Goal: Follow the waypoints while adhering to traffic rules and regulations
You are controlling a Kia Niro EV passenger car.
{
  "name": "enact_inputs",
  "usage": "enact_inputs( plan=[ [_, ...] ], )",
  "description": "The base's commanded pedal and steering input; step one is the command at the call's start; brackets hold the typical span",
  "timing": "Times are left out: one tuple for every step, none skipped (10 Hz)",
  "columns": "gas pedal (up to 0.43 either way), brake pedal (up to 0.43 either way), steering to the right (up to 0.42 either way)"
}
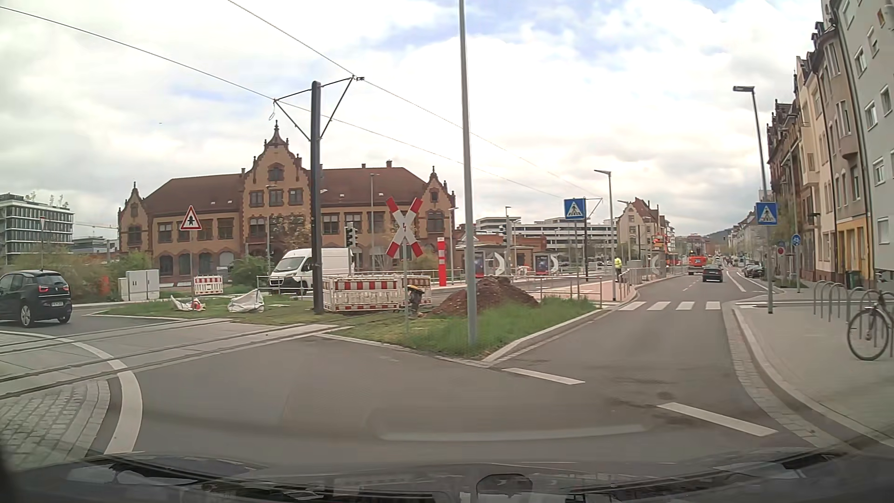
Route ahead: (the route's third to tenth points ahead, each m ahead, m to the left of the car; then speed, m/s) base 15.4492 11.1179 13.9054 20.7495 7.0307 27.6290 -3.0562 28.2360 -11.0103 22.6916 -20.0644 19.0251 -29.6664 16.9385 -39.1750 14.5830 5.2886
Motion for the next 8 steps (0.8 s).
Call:
enact_inputs(
  plan=[
    [0.047,0.0,-0.264],
    [0.047,0.0,-0.268],
    [0.047,0.0,-0.273],
    [0.047,0.0,-0.279],
    [0.047,0.0,-0.284],
    [0.047,0.0,-0.289],
    [0.047,0.0,-0.291],
    [0.047,0.0,-0.293]
  ],
)
